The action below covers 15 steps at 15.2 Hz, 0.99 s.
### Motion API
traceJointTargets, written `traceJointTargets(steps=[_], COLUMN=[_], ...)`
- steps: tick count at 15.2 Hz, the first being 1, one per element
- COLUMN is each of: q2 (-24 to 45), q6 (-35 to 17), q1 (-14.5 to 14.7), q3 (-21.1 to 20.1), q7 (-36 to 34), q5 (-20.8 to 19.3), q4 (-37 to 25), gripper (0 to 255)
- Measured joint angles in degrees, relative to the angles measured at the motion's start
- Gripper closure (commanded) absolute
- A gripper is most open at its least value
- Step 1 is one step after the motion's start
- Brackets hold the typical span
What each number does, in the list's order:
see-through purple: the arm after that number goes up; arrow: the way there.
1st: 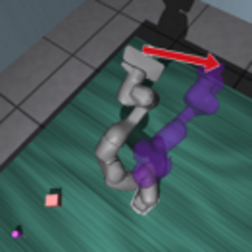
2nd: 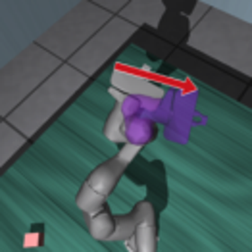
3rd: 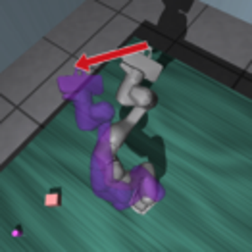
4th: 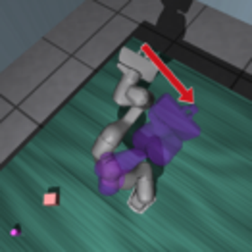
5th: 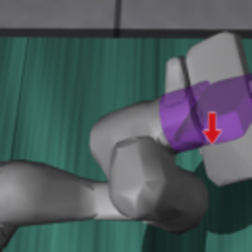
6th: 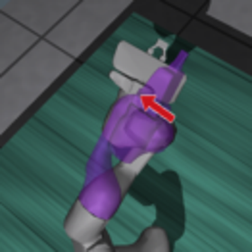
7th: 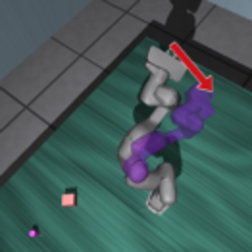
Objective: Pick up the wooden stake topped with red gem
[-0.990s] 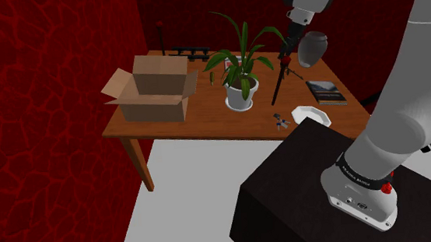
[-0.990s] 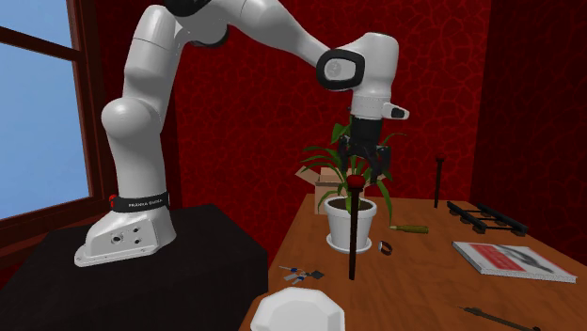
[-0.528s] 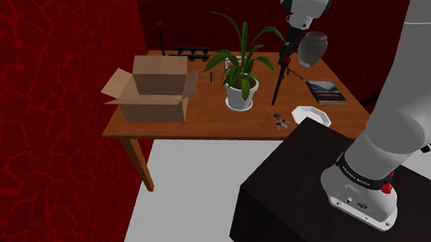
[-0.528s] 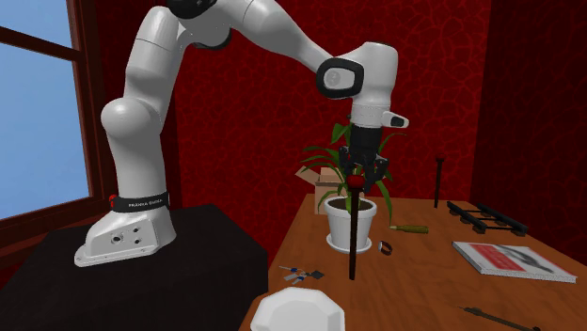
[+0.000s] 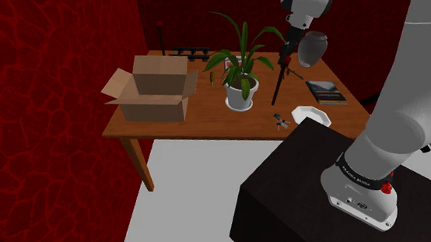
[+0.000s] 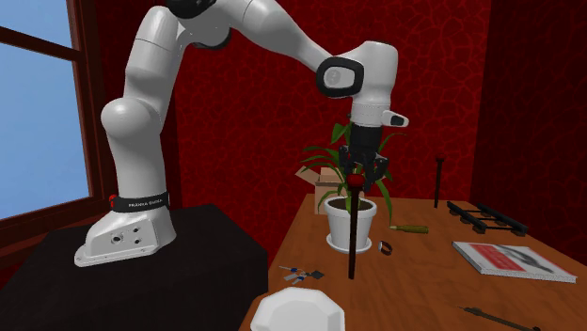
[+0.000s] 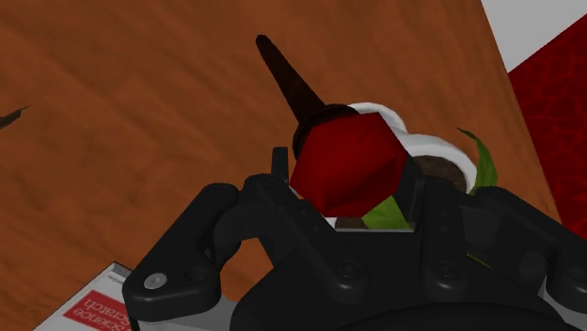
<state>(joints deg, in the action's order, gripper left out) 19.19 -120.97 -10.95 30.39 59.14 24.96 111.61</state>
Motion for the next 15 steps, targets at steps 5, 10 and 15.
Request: traceJointTargets(steps=[5, 10, 15], q2=[-1.89, -3.77, -5.45], q6=[2.79, 5.70, 8.41], q1=[0.35, 0.71, 0.99], q3=[0.64, 1.16, 1.55], q7=[-1.45, -2.96, -4.27], q5=[-1.64, -3.22, -4.57], q4=[-1.37, -2.93, -4.42], gripper=[255, 255, 255])
